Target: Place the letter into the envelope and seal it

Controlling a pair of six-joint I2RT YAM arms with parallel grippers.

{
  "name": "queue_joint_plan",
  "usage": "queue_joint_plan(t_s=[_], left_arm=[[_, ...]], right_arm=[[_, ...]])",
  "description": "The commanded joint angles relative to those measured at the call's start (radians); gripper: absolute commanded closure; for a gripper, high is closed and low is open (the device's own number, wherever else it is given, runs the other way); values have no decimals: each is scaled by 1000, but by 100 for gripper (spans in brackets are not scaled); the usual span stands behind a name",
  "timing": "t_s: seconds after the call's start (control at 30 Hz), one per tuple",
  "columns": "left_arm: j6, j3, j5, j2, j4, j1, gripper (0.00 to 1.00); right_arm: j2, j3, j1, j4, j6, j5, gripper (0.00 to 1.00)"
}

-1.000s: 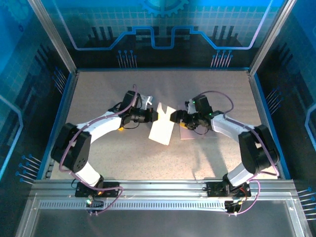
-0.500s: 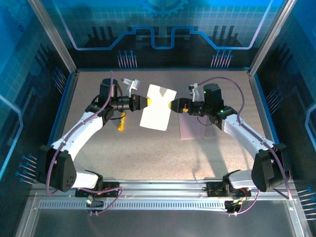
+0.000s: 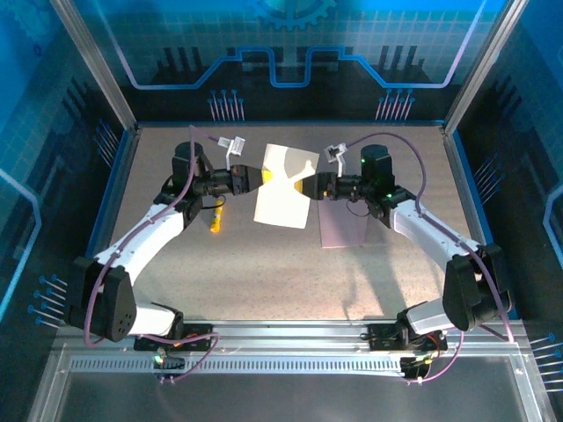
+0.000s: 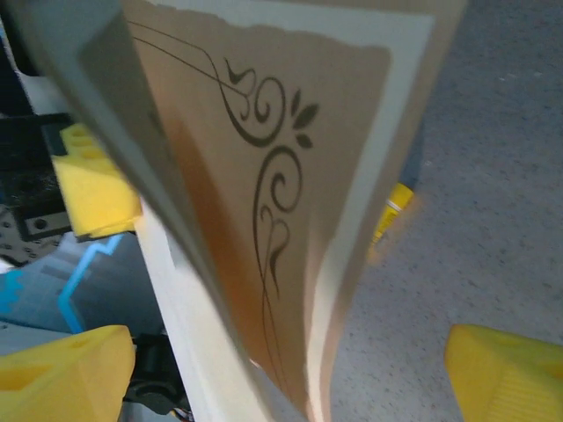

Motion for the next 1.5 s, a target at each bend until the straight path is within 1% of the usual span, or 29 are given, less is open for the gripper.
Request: queue_joint_plan(t_s=[0.0,0.13,0.17,0.23,0.33,0.37,0.4,0.43,0.53,0.7,0.73,0.83,1.0,1.23,1.4,1.47], left_arm=[[-94,-16,43,8,154,9,100],[-152,-31,43,23,241,17,100],[-164,-35,42,26,262,19,100],[-190,-43,41,35,300,25,100],[-208,-45,43,46,326,30,100],[-209,-46,43,48,327,31,100],[-209,-46,43,48,328,32,100],[-208,-48,43,48,330,33,100],[-206,-53,43,44,329,39,99],[-203,-71,40,36,333,53,87],[-204,-75,40,33,336,56,84],[-204,-73,43,29,343,66,67],[-194,-38,69,41,341,90,53],[-174,29,114,108,331,105,51],[-214,53,133,150,387,105,56],[-229,60,136,159,407,105,61]], right_arm=[[22,-14,-1,176,62,-93,13],[11,-28,1,215,71,-103,22],[9,-29,1,215,71,-105,26],[6,-34,1,216,72,-111,39],[-1,-45,-1,236,87,-115,51],[-3,-48,-2,244,94,-116,58],[-4,-55,-3,260,103,-119,77],[-6,-61,-4,279,113,-117,100],[-10,-68,-6,303,132,-119,100],[-18,-64,-6,303,148,-132,100],[-20,-61,-7,300,153,-140,100],[-26,-52,-8,271,155,-162,100],[-30,-32,-7,185,136,-228,100],[-53,-38,3,168,148,-279,100],[-45,-28,23,151,148,-296,100],[-36,-23,27,144,145,-299,100]])
